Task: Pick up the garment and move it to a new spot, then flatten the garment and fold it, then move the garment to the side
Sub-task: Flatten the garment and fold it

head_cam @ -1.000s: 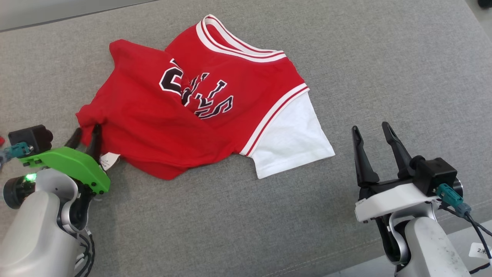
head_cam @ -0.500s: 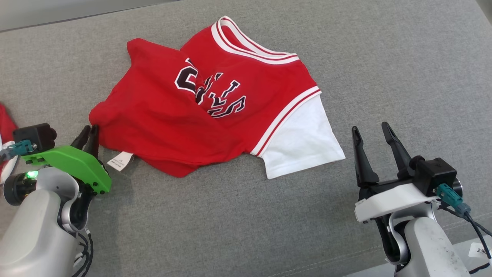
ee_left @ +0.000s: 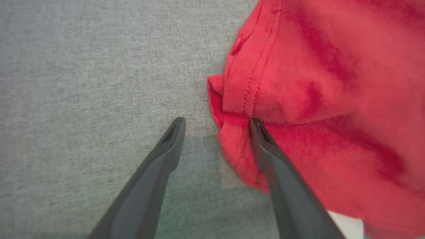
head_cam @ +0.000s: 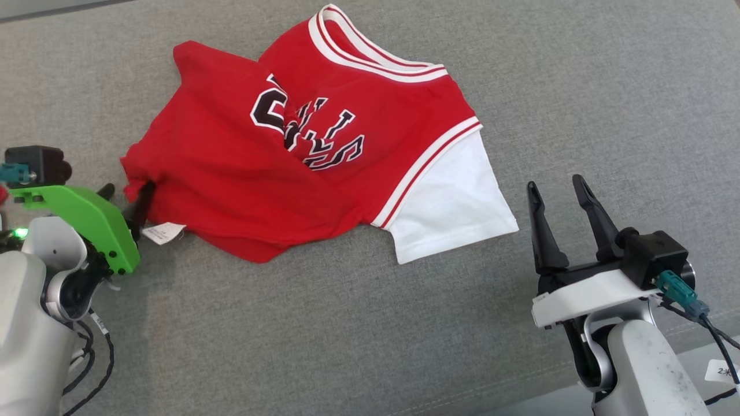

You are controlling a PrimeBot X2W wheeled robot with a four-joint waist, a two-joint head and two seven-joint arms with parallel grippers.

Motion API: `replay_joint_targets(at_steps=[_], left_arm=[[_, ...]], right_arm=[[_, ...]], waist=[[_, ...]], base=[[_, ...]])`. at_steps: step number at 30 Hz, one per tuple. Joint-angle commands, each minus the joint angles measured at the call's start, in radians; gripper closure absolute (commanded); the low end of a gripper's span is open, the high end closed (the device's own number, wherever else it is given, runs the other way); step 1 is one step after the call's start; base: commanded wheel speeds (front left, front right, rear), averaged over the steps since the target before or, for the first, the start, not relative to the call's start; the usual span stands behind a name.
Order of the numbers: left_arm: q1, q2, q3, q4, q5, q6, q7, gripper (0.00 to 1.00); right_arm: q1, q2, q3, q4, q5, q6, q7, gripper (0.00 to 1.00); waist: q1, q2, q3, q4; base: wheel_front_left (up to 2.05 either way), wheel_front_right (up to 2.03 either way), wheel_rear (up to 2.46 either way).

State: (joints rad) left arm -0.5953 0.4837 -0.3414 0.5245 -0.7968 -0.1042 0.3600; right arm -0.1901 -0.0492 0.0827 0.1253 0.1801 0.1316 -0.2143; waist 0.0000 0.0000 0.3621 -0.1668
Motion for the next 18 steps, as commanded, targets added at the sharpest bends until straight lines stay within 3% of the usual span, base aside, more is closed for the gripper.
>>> replay_joint_targets(at_steps=[1, 7, 8, 10, 11, 18], left_arm=[[-0.012, -0.001, -0.022, 0.009, 0.007, -0.007, 0.035, 0.00], [-0.005, -0.022, -0.080, 0.050, -0.003, -0.002, 0.148, 0.00], [0.001, -0.028, -0.087, 0.055, -0.003, 0.003, 0.157, 0.04], [0.003, -0.030, -0.090, 0.048, 0.010, 0.008, 0.132, 0.96], [0.005, -0.030, -0.084, 0.039, 0.015, 0.013, 0.113, 1.00], [0.047, -0.010, -0.032, -0.092, 0.068, 0.095, -0.075, 1.00]], right_arm=[[-0.006, -0.002, -0.007, -0.005, -0.003, -0.002, -0.007, 0.00], [-0.010, -0.002, -0.018, -0.007, -0.005, -0.002, -0.009, 0.00], [-0.012, -0.002, -0.015, -0.004, -0.001, -0.002, -0.011, 0.00], [-0.015, -0.002, -0.012, 0.001, 0.003, -0.002, -0.011, 0.00], [-0.015, -0.002, -0.012, 0.003, 0.005, -0.002, -0.012, 0.00], [0.005, -0.002, -0.020, 0.015, 0.002, -0.002, -0.014, 0.00]], waist=[[0.0000, 0.0000, 0.023, -0.016], [0.0000, 0.0000, 0.030, -0.015], [0.0000, 0.0000, 0.029, -0.013], [0.0000, 0.0000, 0.023, -0.007], [0.0000, 0.0000, 0.019, -0.003], [0.0000, 0.0000, -0.029, 0.049]], base=[[0.00, 0.00, 0.00], [0.00, 0.00, 0.00], [0.00, 0.00, 0.00], [0.00, 0.00, 0.00], [0.00, 0.00, 0.00], [0.00, 0.00, 0.00]])
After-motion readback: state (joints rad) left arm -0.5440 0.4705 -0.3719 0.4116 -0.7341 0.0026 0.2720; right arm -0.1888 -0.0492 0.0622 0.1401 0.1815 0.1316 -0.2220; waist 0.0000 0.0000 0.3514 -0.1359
